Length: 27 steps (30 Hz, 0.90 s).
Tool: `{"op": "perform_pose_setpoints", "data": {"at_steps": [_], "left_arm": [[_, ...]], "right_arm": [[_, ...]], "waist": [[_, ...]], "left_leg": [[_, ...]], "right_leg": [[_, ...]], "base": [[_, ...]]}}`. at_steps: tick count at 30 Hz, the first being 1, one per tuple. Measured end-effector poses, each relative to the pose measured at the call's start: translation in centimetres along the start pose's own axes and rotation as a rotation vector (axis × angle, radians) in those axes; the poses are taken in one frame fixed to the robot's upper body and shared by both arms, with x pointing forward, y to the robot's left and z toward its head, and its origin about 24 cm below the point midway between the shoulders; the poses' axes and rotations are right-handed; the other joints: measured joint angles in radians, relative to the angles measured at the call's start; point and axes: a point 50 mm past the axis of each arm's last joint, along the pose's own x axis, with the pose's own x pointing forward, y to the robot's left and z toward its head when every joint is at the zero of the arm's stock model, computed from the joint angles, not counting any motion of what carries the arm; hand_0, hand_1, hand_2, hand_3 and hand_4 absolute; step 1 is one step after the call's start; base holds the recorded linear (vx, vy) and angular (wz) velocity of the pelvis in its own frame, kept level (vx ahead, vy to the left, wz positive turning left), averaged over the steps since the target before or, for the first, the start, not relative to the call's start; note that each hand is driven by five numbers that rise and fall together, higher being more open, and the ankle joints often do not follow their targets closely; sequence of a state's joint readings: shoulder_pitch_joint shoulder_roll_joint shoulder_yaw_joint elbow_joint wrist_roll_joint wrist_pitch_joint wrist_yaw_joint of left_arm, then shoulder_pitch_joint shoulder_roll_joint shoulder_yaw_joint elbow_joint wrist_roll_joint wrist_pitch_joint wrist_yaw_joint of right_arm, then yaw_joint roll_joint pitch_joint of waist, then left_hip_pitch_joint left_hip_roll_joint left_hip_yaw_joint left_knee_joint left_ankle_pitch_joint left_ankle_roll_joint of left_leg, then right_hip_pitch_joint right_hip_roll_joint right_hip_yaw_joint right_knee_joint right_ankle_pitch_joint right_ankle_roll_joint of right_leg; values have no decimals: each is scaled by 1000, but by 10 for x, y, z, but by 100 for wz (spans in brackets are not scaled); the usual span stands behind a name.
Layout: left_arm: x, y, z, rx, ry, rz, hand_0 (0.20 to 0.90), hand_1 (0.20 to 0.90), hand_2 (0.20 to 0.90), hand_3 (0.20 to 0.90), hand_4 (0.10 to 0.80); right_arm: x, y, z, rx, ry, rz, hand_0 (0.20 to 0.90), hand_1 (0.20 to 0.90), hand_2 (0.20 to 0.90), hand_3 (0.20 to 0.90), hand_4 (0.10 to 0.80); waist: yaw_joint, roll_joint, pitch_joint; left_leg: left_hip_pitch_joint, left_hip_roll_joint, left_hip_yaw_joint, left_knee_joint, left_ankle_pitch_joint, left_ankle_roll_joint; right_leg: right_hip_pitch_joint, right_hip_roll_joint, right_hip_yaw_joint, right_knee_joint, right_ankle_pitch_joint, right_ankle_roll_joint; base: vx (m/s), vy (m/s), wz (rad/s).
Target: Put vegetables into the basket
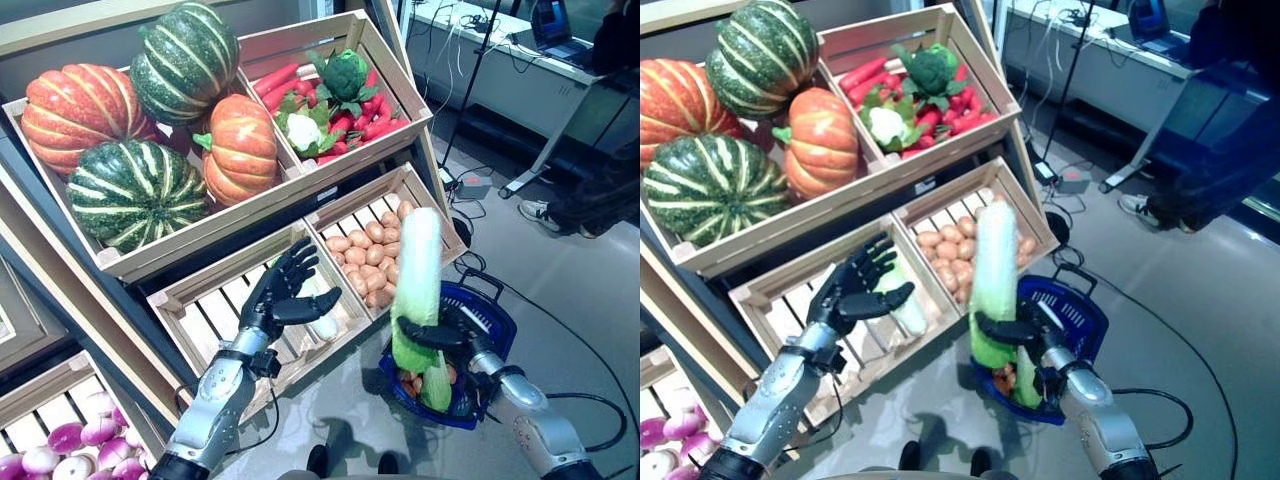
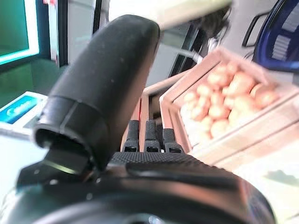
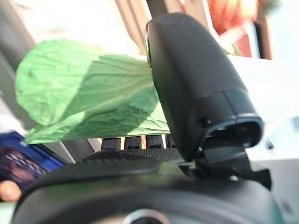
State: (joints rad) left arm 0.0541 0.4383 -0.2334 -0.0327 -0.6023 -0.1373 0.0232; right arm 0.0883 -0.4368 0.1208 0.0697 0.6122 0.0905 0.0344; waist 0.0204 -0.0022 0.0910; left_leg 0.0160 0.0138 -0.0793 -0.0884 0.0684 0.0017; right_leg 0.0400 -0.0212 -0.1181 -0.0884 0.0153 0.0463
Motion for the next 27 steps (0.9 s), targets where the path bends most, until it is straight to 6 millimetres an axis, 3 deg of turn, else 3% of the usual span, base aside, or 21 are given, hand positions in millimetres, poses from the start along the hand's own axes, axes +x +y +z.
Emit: {"op": "perform_pose_setpoints", "data": {"at_steps": [7, 15, 21, 27], "left_arm": [[-6, 5, -4, -27, 7, 67, 900, 900, 900, 900, 800], [-14, 23, -12, -48, 32, 207, 900, 900, 900, 900, 800], [9, 25, 18, -57, -135, 257, 900, 900, 900, 900, 800], [37, 14, 62, -80, -357, 257, 900, 900, 900, 900, 800]], "right_arm": [[-3, -16, 8, 192, -185, -287, 300, 300, 300, 300, 400], [-21, -69, -17, 402, -182, -755, 300, 300, 300, 300, 400], [-2, -80, -4, 630, -246, -861, 300, 300, 300, 300, 400], [37, -79, 41, 808, -385, -834, 300, 300, 300, 300, 400]], "waist": [[0, 2, 1], [8, 1, 33], [18, 15, 186], [50, 35, 369]], "left_leg": [[-6, 0, 3, 0, 0, 0], [-47, 2, -1, 1, 6, -4], [-164, 6, -31, 10, 52, -16], [-277, 7, -57, 67, 67, -27]], "right_leg": [[-8, 0, 1, 0, 0, 0], [-47, 3, -5, 0, 2, 1], [-146, 12, -30, 1, 44, -12], [-232, 23, -58, 27, 62, -23]], "base": [[4, -25, 0], [-86, -78, 2], [-193, -90, 14], [-166, -88, 13]]}}
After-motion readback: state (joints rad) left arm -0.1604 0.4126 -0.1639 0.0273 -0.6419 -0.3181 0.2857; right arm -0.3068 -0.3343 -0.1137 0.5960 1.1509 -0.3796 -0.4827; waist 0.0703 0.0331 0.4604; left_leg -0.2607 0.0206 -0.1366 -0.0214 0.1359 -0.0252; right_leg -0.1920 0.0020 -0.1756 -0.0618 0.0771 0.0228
